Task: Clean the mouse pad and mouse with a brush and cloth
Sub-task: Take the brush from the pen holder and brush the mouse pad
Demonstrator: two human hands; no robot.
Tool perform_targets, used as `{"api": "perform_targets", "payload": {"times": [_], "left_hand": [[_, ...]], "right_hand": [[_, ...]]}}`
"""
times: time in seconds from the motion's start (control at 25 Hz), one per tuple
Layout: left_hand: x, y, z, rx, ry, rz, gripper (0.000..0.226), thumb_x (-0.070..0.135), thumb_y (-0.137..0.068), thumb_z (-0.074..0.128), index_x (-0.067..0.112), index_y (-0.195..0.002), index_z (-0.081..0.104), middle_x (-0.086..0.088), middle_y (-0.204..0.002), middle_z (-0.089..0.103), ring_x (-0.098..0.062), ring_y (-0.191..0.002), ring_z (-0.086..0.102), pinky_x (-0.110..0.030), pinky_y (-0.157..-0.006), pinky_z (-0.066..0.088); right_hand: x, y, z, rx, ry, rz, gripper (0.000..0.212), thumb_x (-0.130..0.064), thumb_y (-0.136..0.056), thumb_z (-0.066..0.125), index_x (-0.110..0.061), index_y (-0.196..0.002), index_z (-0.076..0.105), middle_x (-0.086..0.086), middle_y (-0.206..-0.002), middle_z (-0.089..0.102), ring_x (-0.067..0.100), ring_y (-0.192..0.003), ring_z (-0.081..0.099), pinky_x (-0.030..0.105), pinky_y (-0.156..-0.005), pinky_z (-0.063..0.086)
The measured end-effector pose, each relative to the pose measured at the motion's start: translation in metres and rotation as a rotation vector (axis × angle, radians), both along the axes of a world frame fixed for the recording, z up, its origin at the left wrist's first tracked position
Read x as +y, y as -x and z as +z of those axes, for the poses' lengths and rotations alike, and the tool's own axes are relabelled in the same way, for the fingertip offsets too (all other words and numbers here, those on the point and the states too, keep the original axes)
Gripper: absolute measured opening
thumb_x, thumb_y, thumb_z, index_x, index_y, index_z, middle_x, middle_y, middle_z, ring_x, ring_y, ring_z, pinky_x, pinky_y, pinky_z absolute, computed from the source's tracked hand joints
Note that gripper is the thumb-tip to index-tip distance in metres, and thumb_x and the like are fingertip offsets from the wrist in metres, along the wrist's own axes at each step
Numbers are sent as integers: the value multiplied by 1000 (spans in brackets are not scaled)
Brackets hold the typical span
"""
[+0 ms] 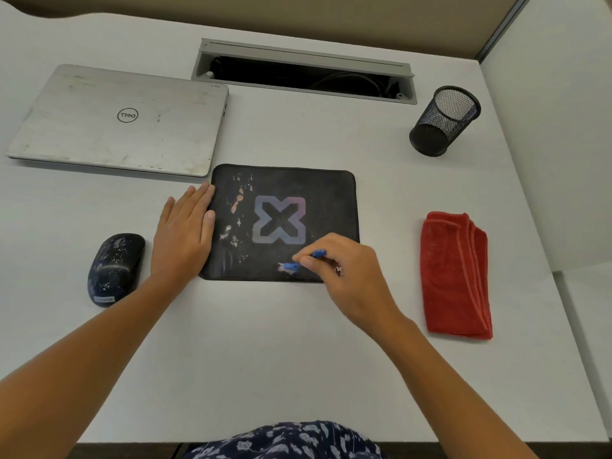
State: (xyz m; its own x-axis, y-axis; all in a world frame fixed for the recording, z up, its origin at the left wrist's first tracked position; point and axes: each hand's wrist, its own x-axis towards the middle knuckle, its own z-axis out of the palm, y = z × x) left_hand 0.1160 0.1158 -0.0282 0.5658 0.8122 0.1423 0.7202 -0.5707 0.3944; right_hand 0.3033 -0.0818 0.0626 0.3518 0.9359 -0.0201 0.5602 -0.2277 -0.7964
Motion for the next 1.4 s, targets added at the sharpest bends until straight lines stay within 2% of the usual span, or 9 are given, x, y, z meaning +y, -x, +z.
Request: {"api": "perform_targets", "payload": {"times": [0.16, 0.32, 0.48, 0.6, 0.68, 0.84, 1.16, 1.32, 1.4], "left_hand": [[-1, 0, 0, -5, 4, -1, 52, 32, -101, 21, 18, -150, 32, -1, -155, 34, -19, -145, 25, -38, -122, 10], [-1, -1, 2, -4, 7, 2, 52, 32, -101, 21, 18, -150, 31, -1, -155, 33, -19, -145, 25, -40, -121, 10], [-2, -1, 3, 3, 8, 3, 53, 32, -100, 21, 18, -150, 31, -1, -156, 33, -20, -145, 25, -41, -121, 11], [-2, -1, 3, 5, 10, 2, 53, 32, -101, 21, 18, -150, 31, -1, -156, 33, -20, -145, 25, -41, -121, 11], [-2, -1, 4, 2, 16, 3, 52, 32, -101, 21, 18, -150, 31, -1, -156, 32, -19, -145, 25, -41, -121, 11], [-1, -1, 4, -6, 21, 2, 52, 32, -101, 22, 18, -150, 31, 0, -156, 33, -19, -145, 25, -41, -121, 11], [-2, -1, 3, -10, 21, 3, 52, 32, -101, 22, 18, -150, 31, 0, -155, 33, -18, -145, 25, -40, -122, 10], [-1, -2, 3, -4, 15, 5, 52, 31, -101, 22, 18, -150, 32, 0, -155, 33, -18, -145, 25, -40, -121, 11], [-1, -1, 2, -5, 10, 2, 51, 31, -101, 22, 18, -150, 32, 0, -155, 33, -19, -145, 25, -41, -121, 11]], "right_hand": [[2, 2, 3, -186, 130, 125, 24, -20, -94, 54, -8, -111, 66, 6, -111, 65, 18, -99, 60, 18, -88, 44], [-27, -33, 13, -595, 392, -42, 17, -10, -90, 58, -11, -106, 65, 5, -100, 61, 24, -91, 60, 23, -65, 33], [-13, -14, 14, -256, 56, -138, 10, -12, -91, 60, -6, -91, 68, 2, -87, 62, 15, -77, 60, 14, -64, 38], [5, 15, 3, -42, 57, 4, 18, -19, -93, 58, -5, -98, 69, 8, -95, 68, 8, -79, 60, 10, -75, 47], [3, 7, -2, -67, 132, -70, 19, -21, -94, 56, -5, -98, 66, 9, -94, 68, 6, -75, 59, 10, -71, 47], [-11, -26, 6, -544, 136, -465, 17, -14, -94, 52, -6, -83, 63, 9, -72, 63, 26, -60, 56, 25, -53, 28], [38, 32, -10, 22, -36, -196, 21, -18, -95, 55, -6, -81, 64, 3, -70, 63, -1, -53, 49, 6, -52, 42], [20, -19, -8, -470, 125, -566, 21, -15, -97, 48, -5, -86, 63, 11, -75, 62, 21, -61, 57, 19, -53, 29], [12, -33, -3, -513, 71, -647, 21, -14, -97, 48, -4, -89, 64, 12, -75, 63, 21, -60, 55, 22, -56, 30]]}}
